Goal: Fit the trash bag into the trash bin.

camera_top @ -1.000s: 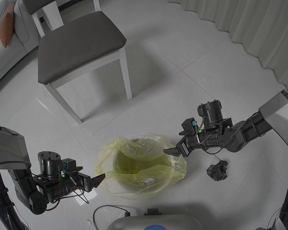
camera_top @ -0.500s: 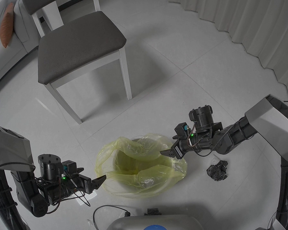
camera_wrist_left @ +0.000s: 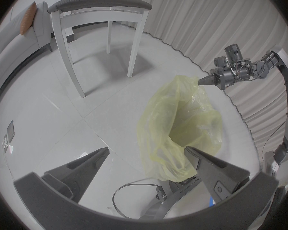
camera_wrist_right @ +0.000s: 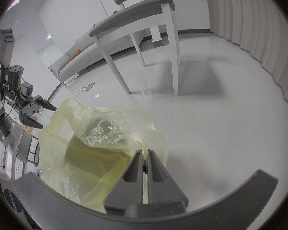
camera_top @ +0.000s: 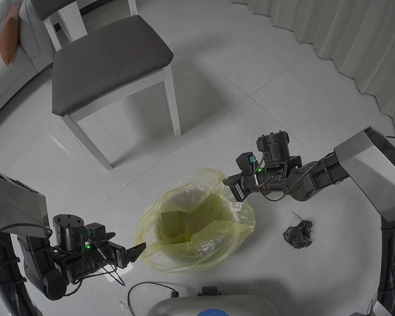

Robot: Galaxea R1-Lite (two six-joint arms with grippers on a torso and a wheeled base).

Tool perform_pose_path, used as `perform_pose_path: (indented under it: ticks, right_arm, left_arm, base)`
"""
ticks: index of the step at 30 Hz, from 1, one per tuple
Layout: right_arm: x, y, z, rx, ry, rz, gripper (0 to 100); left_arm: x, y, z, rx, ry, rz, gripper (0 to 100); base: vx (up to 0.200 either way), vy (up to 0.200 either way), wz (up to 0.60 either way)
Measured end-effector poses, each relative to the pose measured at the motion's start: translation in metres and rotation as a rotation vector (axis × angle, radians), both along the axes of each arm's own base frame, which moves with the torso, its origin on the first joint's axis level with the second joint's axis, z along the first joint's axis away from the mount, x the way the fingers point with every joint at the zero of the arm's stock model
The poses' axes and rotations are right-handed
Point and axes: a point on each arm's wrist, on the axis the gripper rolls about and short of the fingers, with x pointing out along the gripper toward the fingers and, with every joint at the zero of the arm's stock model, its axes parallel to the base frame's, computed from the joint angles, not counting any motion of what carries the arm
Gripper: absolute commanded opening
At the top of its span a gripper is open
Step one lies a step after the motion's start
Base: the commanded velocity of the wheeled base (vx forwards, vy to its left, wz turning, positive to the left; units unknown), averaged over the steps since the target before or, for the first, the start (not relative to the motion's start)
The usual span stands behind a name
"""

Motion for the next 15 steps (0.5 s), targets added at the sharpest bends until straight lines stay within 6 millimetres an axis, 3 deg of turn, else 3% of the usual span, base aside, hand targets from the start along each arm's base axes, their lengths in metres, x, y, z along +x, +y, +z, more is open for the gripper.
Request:
perform_pose_path:
  ticks: [9, 10, 15]
  right_arm:
    - [0.007, 0.006, -0.012, -0.010, 0.002, 0.008, 0]
    - [0.008, 0.006, -0.014, -0.012, 0.005, 0.006, 100]
    - [0.012, 0.002, -0.021, -0.016, 0.011, -0.006, 100]
  left_arm:
    - [-0.001, 0.001, -0.006, -0.001, -0.003, 0.002, 100]
    - [-0.001, 0.001, -0.008, 0.001, 0.003, 0.002, 100]
    - [0.000, 0.001, -0.012, 0.007, 0.023, 0.005, 100]
  base:
    - [0.000, 0.000, 0.00]
    - [0.000, 0.000, 0.00]
    - [0.000, 0.000, 0.00]
